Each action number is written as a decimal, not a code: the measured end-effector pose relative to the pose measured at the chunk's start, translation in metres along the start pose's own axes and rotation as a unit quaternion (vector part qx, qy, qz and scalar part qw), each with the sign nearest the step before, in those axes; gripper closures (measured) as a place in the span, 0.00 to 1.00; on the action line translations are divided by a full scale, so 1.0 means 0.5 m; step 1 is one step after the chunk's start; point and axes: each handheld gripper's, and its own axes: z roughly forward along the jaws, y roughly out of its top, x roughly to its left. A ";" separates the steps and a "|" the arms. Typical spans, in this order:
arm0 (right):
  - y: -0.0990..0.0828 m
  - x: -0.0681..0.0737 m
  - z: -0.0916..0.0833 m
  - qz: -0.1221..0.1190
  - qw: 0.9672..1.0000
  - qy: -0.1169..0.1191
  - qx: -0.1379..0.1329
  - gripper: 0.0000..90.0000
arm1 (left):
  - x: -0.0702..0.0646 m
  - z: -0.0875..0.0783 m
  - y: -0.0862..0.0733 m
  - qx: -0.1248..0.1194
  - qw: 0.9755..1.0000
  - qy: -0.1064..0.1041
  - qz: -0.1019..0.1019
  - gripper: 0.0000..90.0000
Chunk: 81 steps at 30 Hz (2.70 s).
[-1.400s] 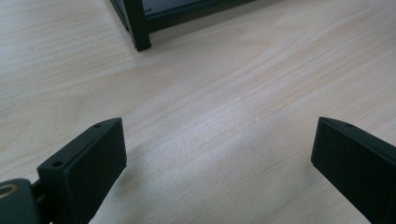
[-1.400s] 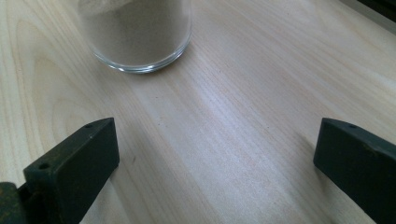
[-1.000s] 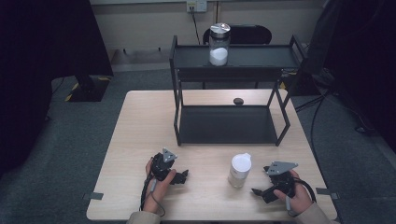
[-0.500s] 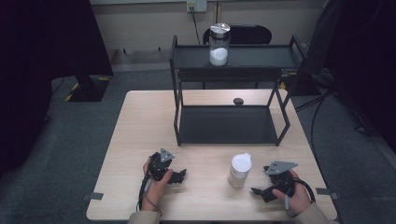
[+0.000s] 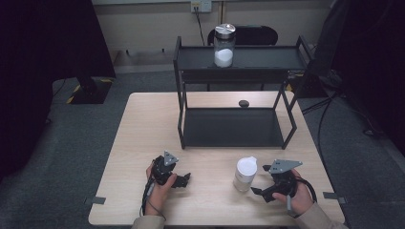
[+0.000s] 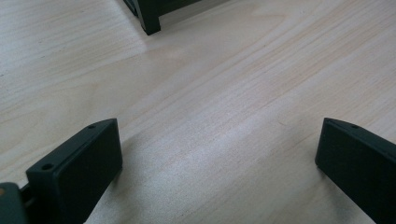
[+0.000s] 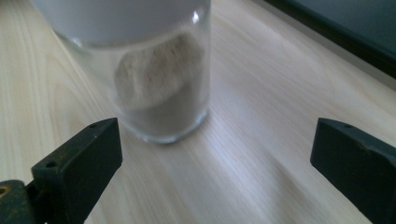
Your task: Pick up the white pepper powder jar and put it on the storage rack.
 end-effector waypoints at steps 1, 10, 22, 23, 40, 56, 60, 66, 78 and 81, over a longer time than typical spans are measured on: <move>0.002 0.003 0.001 -0.001 1.000 -0.002 -0.003 0.01 | 0.000 0.000 0.000 0.000 1.000 0.000 0.000 0.00; 0.015 0.008 0.022 -0.001 0.999 0.024 -0.027 0.04 | 0.000 0.000 0.000 0.000 1.000 0.000 0.000 0.00; 0.022 0.048 0.045 -0.017 0.998 0.008 -0.061 0.17 | -0.001 0.000 0.000 0.001 1.000 0.001 0.001 0.00; 0.020 0.047 0.046 -0.019 0.998 0.010 -0.064 0.19 | -0.001 0.000 0.000 0.001 1.000 0.001 0.001 0.00; 0.016 0.058 0.060 -0.025 0.995 0.005 -0.094 0.33 | -0.005 -0.001 -0.001 0.000 1.000 0.005 -0.003 0.00; 0.037 0.048 0.046 -0.009 0.996 0.002 -0.083 0.34 | -0.009 -0.002 -0.002 0.000 1.000 0.009 -0.007 0.00; 0.048 0.041 0.037 -0.006 0.997 -0.003 -0.082 0.34 | -0.009 -0.002 -0.002 0.000 1.000 0.009 -0.007 0.00; 0.070 0.029 0.023 -0.004 0.997 -0.012 -0.077 0.34 | -0.009 -0.002 -0.002 0.000 1.000 0.009 -0.007 0.00; 0.126 0.006 -0.005 -0.003 0.996 -0.022 -0.083 0.34 | -0.009 -0.002 -0.002 0.000 1.000 0.009 -0.007 0.00; 0.140 -0.003 -0.014 0.004 0.996 -0.019 -0.088 0.34 | -0.009 -0.002 -0.002 0.000 1.000 0.009 -0.007 0.00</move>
